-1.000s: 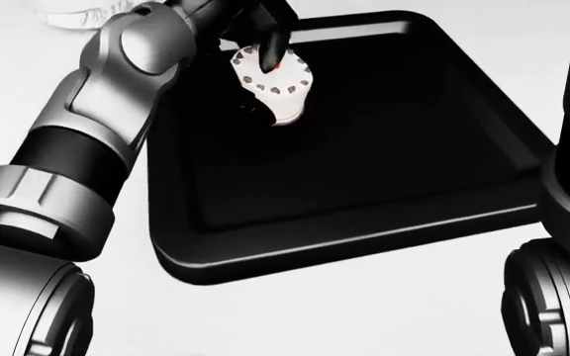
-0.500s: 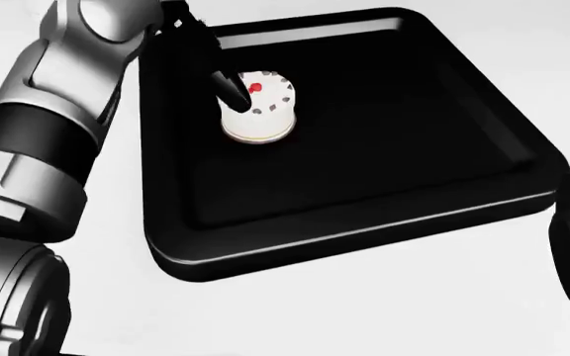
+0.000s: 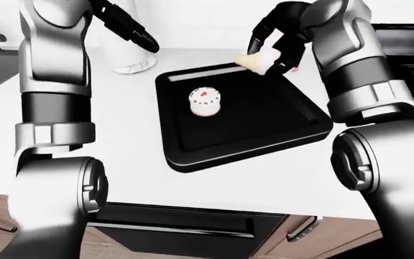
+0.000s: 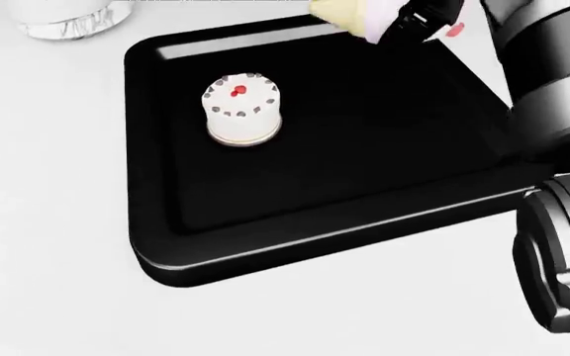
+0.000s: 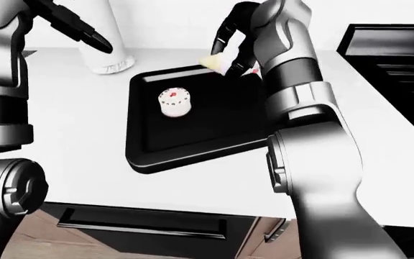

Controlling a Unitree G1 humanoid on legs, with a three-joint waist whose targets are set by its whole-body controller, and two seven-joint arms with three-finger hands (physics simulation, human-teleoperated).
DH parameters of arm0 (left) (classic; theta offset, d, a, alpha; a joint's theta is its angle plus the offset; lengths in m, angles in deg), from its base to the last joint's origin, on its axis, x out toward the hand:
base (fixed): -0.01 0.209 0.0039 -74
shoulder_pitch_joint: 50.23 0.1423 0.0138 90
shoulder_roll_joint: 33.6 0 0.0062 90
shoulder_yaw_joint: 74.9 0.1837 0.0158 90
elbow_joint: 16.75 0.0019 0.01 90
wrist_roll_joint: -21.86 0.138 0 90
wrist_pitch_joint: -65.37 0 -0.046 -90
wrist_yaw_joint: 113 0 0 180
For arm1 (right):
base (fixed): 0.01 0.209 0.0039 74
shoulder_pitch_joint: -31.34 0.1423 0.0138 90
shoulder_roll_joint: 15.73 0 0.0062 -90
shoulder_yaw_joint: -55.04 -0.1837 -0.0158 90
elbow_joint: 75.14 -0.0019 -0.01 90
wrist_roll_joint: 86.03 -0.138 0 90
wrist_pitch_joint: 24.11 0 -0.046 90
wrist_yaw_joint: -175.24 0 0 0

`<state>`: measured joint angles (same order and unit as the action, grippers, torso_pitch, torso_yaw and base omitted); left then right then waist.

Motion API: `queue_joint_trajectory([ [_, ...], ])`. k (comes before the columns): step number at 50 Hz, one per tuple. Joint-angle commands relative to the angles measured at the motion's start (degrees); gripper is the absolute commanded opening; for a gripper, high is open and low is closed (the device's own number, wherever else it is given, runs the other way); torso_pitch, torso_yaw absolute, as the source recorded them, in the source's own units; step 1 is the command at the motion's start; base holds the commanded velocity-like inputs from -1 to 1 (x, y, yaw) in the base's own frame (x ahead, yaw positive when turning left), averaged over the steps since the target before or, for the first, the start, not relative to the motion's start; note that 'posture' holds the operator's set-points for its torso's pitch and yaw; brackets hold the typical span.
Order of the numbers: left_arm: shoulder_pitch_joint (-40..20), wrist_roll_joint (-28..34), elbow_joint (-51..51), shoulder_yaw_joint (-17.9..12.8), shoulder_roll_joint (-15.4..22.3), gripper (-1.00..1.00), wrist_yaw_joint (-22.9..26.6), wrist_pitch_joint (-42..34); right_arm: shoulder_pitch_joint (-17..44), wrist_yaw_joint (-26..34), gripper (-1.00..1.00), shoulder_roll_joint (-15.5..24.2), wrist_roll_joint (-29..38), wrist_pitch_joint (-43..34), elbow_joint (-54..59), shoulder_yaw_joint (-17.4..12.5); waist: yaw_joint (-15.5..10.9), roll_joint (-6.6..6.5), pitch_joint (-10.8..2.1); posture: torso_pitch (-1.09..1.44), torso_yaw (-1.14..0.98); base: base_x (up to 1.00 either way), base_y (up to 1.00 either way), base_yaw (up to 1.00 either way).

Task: Move the dessert items from the plate to the tray.

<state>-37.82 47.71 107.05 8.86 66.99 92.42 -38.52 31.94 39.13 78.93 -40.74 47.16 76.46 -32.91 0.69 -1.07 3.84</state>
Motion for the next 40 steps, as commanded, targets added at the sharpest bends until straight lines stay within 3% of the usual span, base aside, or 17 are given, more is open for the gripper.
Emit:
queue_joint_trajectory([
  [1,-1.5,0.1,-2.5,-0.1,0.4,1.00,-0.5,0.5,1.6,-1.3,-1.00,-0.3,0.8,4.4,-2.4,-0.8,0.0,-0.05,-2.04,0.00,0.00,0.00,0.00,0.00],
  [12,-1.1,0.1,-1.6,-0.1,0.4,1.00,-0.6,1.5,-3.9,1.1,-1.00,-3.5,3.3,4.7,-4.5,-1.1,-0.1,0.00,-2.44,0.00,0.00,0.00,0.00,0.00],
  [31,-1.5,0.2,-1.2,-0.2,0.9,1.00,-0.6,1.7,-7.3,5.5,-0.95,-3.3,9.9,5.7,-7.3,-0.8,-0.1,0.05,-2.52,0.00,0.00,0.00,0.00,0.00],
  [32,-1.5,0.2,-1.3,-0.3,0.9,1.00,-0.6,1.6,-7.2,5.6,-0.85,-3.3,9.9,5.8,-7.3,-0.9,0.0,0.05,-2.52,0.00,0.00,0.00,0.00,0.00],
  [33,-1.4,0.2,-1.3,-0.3,0.9,1.00,-0.7,1.6,-7.2,5.9,-0.55,-3.3,10.1,5.5,-7.3,-0.9,0.0,0.05,-2.53,0.00,0.00,0.00,0.00,0.00],
  [34,-1.3,0.2,-1.3,-0.2,0.9,1.00,-0.6,1.7,-7.3,6.4,-0.44,-3.1,10.4,5.9,-7.3,-0.7,0.0,0.05,-2.55,0.00,0.00,0.00,0.00,0.00],
  [36,-1.2,0.2,-1.6,-0.3,0.9,1.00,-0.6,1.6,-7.3,6.6,0.26,-3.2,10.5,5.6,-7.6,-1.0,-0.1,0.05,-2.55,0.00,0.00,0.00,0.00,0.00],
  [37,-1.1,0.2,-1.7,-0.3,0.9,1.00,-0.5,1.5,-7.5,6.8,0.95,-3.1,10.7,5.6,-7.8,-1.0,-0.1,0.04,-2.55,0.00,0.00,0.00,0.00,0.00],
  [40,-1.2,0.2,-1.6,-0.3,1.0,1.00,-0.5,1.5,-8.1,7.3,1.00,-3.1,11.0,5.4,-8.5,-1.2,-0.1,0.06,-2.52,0.00,0.00,0.00,0.00,0.00],
])
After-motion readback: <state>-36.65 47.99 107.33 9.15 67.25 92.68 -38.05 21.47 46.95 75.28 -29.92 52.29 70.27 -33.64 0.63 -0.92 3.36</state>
